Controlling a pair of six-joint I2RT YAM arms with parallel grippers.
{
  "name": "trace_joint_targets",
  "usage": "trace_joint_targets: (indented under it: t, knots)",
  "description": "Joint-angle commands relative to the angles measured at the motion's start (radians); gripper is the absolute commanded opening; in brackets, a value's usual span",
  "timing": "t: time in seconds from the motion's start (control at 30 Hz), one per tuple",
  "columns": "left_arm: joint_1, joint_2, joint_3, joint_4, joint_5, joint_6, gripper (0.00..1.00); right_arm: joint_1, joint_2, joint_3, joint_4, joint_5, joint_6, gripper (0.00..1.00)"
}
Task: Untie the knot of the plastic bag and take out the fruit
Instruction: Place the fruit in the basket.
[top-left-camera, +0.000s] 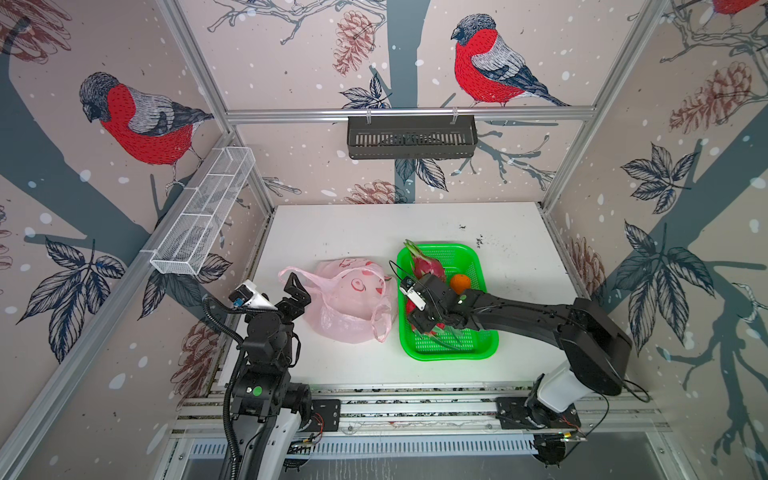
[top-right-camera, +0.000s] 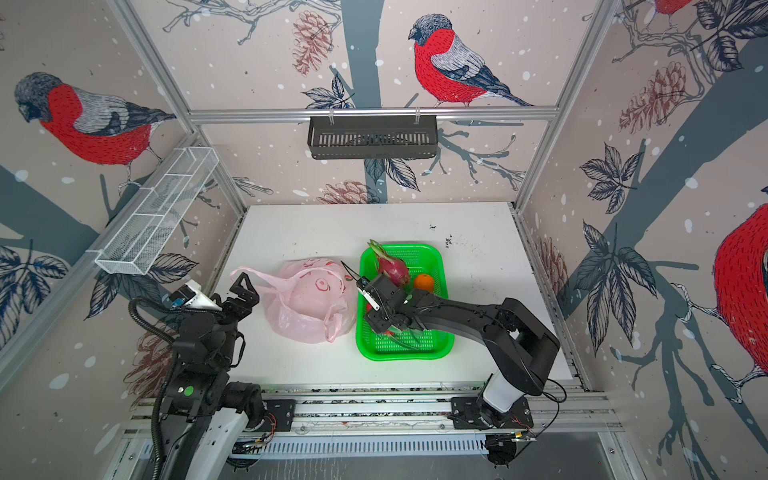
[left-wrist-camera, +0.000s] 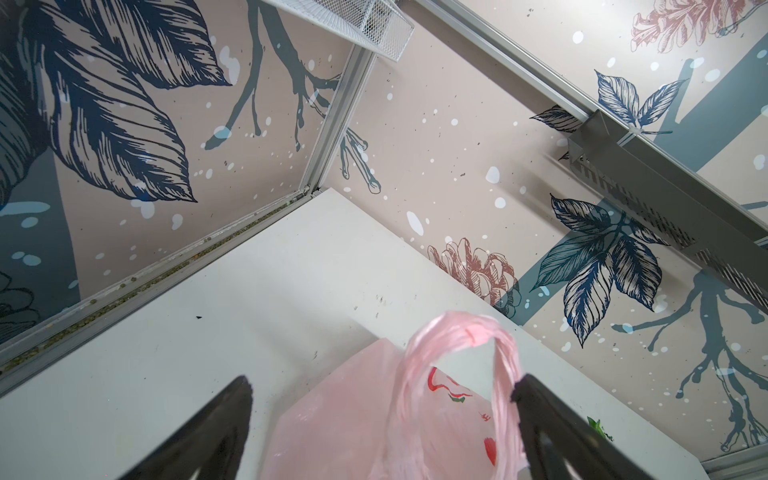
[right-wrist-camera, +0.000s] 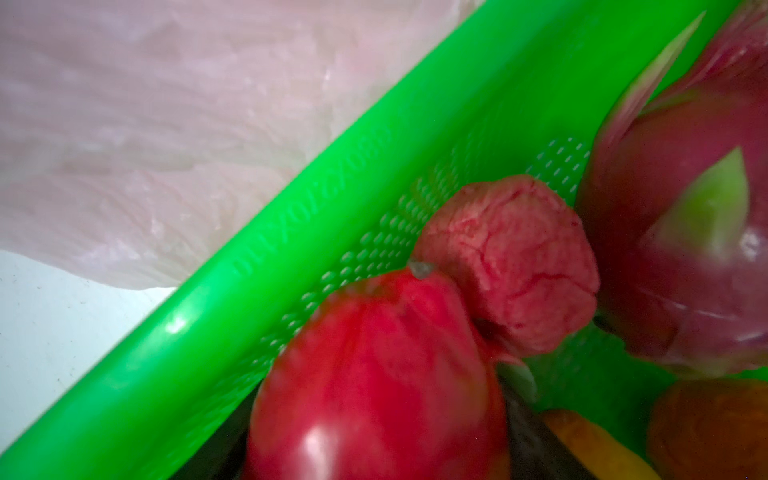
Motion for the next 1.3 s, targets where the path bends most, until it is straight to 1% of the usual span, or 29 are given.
trace_joint_targets:
  t: [0.0,0.07,0.57,0.7,0.93,1.0,1.27]
  knots:
    - [0.001,-0.006,0.016,-0.007,-0.029,0.002,0.97,-0.001,0.014,-0.007,-0.030,0.002,-0.017,0.63]
    - [0.001,-0.009,0.021,-0.011,-0.034,0.004,0.97,-0.002,0.016,-0.007,-0.029,0.001,-0.017,0.69]
    - [0.001,-0.021,0.027,-0.021,-0.047,0.005,0.97,-0.003,0.012,-0.007,-0.027,0.010,-0.018,0.90]
    - [0.001,-0.020,0.024,-0.020,-0.042,0.004,0.97,-0.002,-0.001,-0.004,-0.035,0.015,-0.017,0.94]
    - [0.001,-0.023,0.020,-0.014,-0.040,0.000,0.97,0.007,-0.033,0.005,-0.049,0.041,-0.014,0.97]
    - [0.001,-0.023,0.020,-0.011,-0.038,-0.001,0.97,0.010,-0.043,0.010,-0.055,0.045,-0.011,1.00]
    - [0.001,-0.011,0.031,0.010,-0.032,0.011,0.97,0.024,-0.088,0.022,-0.069,0.069,0.010,0.99]
